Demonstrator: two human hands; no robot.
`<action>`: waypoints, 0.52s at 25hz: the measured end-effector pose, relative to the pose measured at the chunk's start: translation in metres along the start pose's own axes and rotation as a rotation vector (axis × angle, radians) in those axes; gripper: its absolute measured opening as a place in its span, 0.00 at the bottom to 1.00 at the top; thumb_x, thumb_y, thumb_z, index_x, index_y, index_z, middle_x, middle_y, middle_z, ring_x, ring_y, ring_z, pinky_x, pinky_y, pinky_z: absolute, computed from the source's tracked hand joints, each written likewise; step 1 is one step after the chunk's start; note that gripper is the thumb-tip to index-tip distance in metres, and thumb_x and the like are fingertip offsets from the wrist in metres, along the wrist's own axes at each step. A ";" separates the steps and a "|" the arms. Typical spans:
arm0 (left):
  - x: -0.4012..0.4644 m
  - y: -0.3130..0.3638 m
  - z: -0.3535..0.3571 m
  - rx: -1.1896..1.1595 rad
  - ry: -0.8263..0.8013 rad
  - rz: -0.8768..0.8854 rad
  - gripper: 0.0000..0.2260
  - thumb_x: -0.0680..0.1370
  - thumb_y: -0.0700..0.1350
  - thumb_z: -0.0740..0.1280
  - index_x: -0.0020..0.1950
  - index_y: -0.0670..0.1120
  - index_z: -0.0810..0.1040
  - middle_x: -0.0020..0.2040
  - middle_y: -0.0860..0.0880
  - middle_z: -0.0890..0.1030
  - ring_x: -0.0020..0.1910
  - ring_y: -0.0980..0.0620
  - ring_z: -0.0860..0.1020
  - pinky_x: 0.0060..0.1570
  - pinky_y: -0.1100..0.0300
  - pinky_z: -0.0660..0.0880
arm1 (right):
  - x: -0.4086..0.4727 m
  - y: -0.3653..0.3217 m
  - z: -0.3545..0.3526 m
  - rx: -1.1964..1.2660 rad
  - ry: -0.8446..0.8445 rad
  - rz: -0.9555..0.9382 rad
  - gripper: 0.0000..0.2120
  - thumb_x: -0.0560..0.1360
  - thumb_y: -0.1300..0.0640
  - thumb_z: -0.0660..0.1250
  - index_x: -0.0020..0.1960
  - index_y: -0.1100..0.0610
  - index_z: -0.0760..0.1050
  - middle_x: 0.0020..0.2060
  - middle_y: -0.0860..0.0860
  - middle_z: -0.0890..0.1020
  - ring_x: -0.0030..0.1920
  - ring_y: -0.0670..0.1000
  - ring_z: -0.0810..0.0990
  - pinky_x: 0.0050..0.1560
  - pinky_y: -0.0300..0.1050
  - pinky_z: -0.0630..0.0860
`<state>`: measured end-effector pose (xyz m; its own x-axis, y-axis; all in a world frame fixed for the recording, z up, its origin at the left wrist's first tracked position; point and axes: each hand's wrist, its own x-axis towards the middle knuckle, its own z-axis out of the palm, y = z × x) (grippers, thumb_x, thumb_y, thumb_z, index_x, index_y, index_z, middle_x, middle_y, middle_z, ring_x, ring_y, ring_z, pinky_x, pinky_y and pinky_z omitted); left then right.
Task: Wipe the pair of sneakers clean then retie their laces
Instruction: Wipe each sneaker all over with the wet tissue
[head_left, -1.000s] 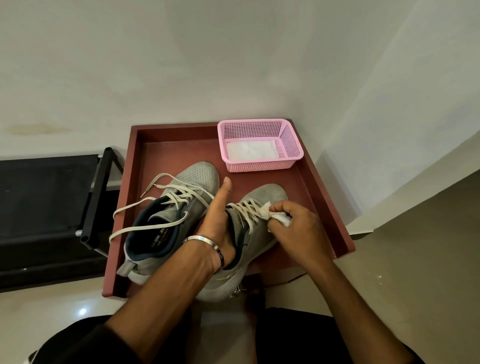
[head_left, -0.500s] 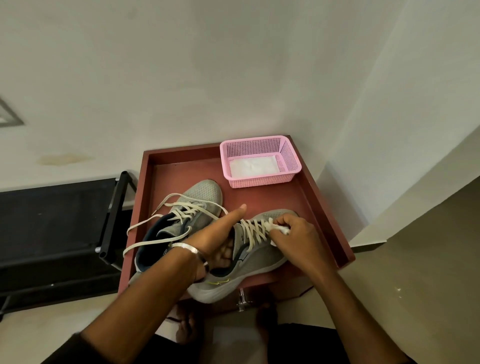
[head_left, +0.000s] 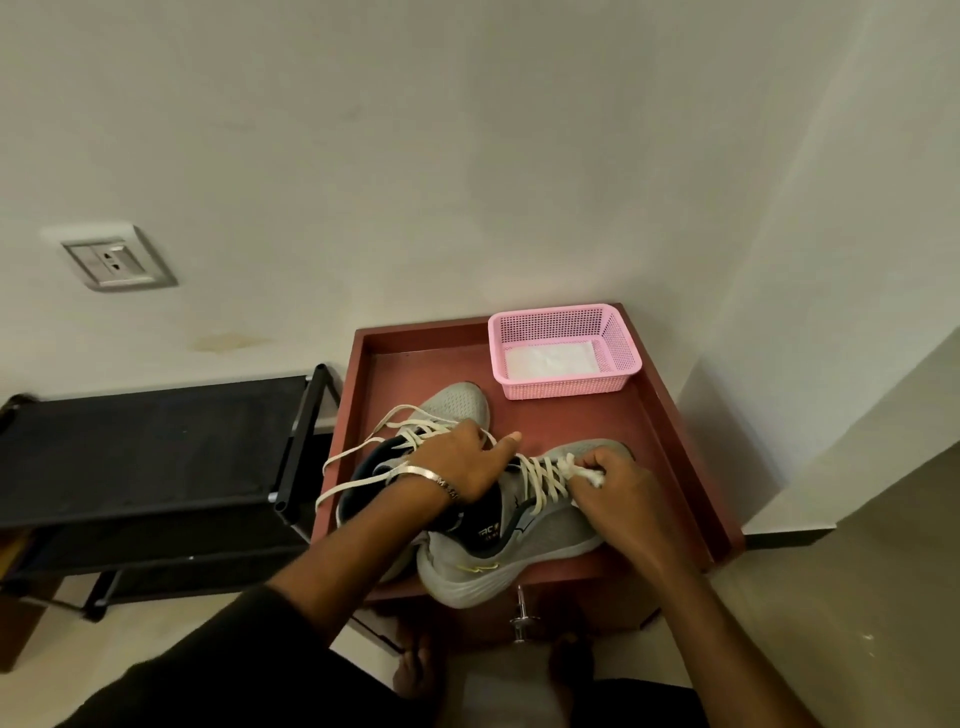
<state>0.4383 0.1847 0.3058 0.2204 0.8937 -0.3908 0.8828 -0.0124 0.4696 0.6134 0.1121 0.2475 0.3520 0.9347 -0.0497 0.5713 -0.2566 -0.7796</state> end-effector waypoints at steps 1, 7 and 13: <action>0.007 0.002 0.003 -0.016 -0.026 -0.018 0.25 0.78 0.65 0.59 0.57 0.44 0.76 0.53 0.44 0.80 0.55 0.43 0.78 0.58 0.51 0.74 | 0.000 0.000 0.001 0.010 0.006 -0.005 0.05 0.75 0.56 0.70 0.50 0.52 0.80 0.43 0.46 0.81 0.42 0.46 0.79 0.40 0.41 0.75; 0.028 0.026 -0.011 -1.087 -0.109 -0.210 0.04 0.78 0.40 0.68 0.50 0.41 0.81 0.41 0.46 0.85 0.39 0.51 0.82 0.48 0.53 0.79 | 0.001 0.005 0.000 0.049 -0.016 0.008 0.04 0.74 0.57 0.70 0.48 0.51 0.80 0.44 0.47 0.81 0.42 0.46 0.79 0.39 0.41 0.75; 0.025 0.060 -0.039 -1.255 -0.040 -0.023 0.09 0.82 0.34 0.58 0.58 0.42 0.74 0.38 0.46 0.78 0.33 0.51 0.78 0.42 0.54 0.78 | 0.004 0.006 0.001 0.119 -0.008 -0.004 0.04 0.74 0.61 0.69 0.48 0.56 0.80 0.43 0.46 0.80 0.43 0.46 0.79 0.39 0.35 0.74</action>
<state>0.4801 0.2240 0.3552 0.2422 0.8734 -0.4225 -0.1115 0.4576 0.8821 0.6173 0.1149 0.2418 0.3433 0.9378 -0.0514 0.4805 -0.2224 -0.8483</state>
